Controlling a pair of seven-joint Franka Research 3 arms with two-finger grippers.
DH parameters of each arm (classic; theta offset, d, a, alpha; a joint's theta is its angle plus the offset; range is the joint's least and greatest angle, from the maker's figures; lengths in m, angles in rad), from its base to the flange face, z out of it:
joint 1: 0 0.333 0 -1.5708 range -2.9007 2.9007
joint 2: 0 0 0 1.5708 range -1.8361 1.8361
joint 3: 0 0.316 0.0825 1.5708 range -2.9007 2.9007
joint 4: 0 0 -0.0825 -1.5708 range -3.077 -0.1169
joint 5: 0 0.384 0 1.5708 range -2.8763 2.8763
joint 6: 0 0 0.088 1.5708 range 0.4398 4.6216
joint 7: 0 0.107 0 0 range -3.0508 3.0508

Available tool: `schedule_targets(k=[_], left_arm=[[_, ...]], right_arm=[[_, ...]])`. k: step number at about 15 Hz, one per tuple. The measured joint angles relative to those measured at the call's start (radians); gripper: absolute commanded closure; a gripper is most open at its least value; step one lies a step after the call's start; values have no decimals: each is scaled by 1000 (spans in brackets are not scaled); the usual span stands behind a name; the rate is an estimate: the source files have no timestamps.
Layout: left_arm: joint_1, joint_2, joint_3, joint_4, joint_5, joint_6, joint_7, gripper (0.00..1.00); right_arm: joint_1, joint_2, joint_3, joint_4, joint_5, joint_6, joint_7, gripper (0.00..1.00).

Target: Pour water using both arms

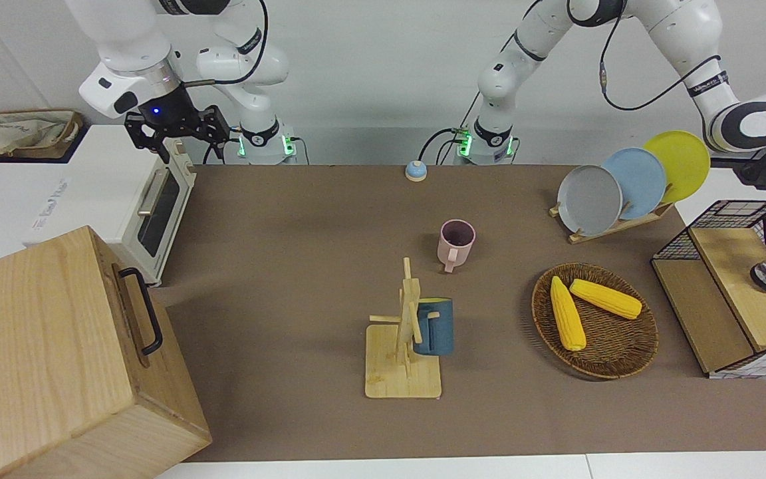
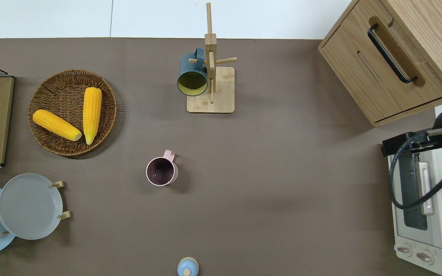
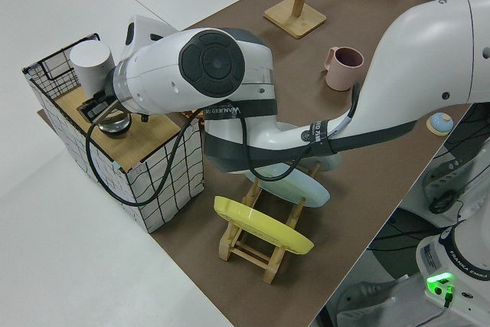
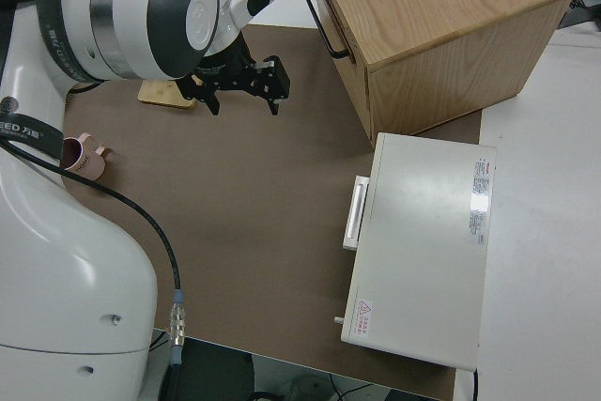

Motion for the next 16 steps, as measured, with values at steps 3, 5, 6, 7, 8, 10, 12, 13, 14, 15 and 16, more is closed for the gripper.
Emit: schedule_targets(k=[3, 5, 6, 7, 8, 10, 12, 13, 14, 15, 16], left_arm=[[0, -1, -2, 3, -11, 7, 3, 2], [0, -4, -2, 8, -14, 12, 3, 2], [0, -4, -2, 11, -14, 12, 2, 2], [0, -5, -2, 14, -14, 12, -3, 2], [0, -6, -1, 17, -10, 10, -10, 2], [0, -11, 4, 22, 31, -34, -45, 2], [1, -18, 25, 57, 135, -137, -144, 2], [2, -23, 33, 78, 198, -189, -193, 2], [3, -29, 36, 99, 255, -240, -232, 2], [5, -37, 38, 117, 304, -293, -259, 2], [7, -46, 40, 129, 338, -346, -280, 2]], right_arm=[[0, 0, 0, 0, 0, 0, 0, 7], [0, 0, 0, 0, 0, 0, 0, 7], [0, 0, 0, 0, 0, 0, 0, 7], [0, 0, 0, 0, 0, 0, 0, 7], [0, 0, 0, 0, 0, 0, 0, 7], [0, 0, 0, 0, 0, 0, 0, 7], [0, 0, 0, 0, 0, 0, 0, 7], [0, 0, 0, 0, 0, 0, 0, 7], [0, 0, 0, 0, 0, 0, 0, 7], [0, 0, 0, 0, 0, 0, 0, 7], [0, 0, 0, 0, 0, 0, 0, 7]])
